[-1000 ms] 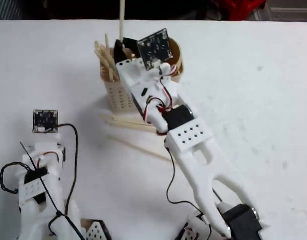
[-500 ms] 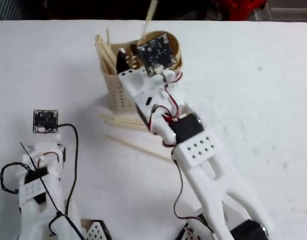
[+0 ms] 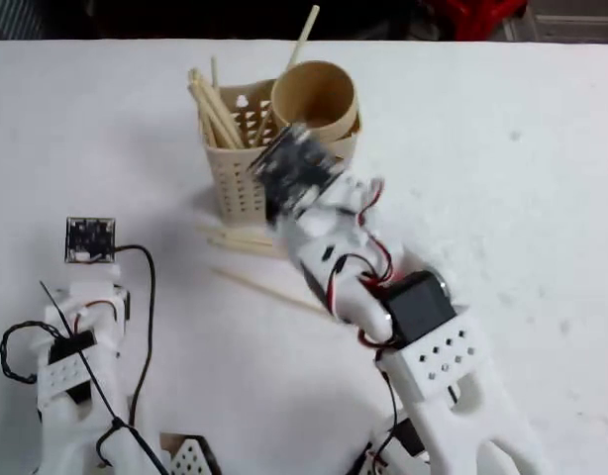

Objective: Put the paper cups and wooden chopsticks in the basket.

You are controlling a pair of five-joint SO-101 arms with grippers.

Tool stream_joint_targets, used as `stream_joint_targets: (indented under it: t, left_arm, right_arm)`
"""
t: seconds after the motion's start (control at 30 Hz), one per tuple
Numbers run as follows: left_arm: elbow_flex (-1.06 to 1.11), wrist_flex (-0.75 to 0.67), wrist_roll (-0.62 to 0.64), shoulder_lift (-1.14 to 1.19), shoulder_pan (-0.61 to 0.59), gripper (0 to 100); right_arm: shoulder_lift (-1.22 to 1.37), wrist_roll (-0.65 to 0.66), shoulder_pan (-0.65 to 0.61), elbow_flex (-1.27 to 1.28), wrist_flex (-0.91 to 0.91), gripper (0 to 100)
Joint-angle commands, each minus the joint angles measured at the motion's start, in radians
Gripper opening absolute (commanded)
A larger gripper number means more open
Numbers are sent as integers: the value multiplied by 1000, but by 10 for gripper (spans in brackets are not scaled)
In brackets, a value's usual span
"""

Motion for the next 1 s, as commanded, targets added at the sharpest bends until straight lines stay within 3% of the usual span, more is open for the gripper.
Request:
stream_joint_targets:
  t: [0.0, 0.1, 0.23, 0.4, 0.53, 0.8, 0.97]
  left_arm:
    - [-6, -11, -2, -24, -1, 154]
    - [-6, -11, -2, -24, -2, 154]
    - [-6, -11, -2, -24, -2, 154]
    - [-6, -11, -2, -24, -2, 154]
    - [-6, -11, -2, -24, -2, 154]
    - [-6, -11, -2, -24, -2, 154]
    - [-6, -11, -2, -24, -2, 154]
  right_arm:
    - [-25, 112, -53, 38, 205, 46]
    - [-25, 110, -45, 97, 185, 46]
    - [-25, 74, 81, 26, 19, 46]
    - [-22, -173, 73, -43, -372, 46]
    - [70, -184, 22, -40, -707, 46]
    - [486, -203, 65, -364, -680, 46]
    - [682, -399, 134, -595, -621, 120]
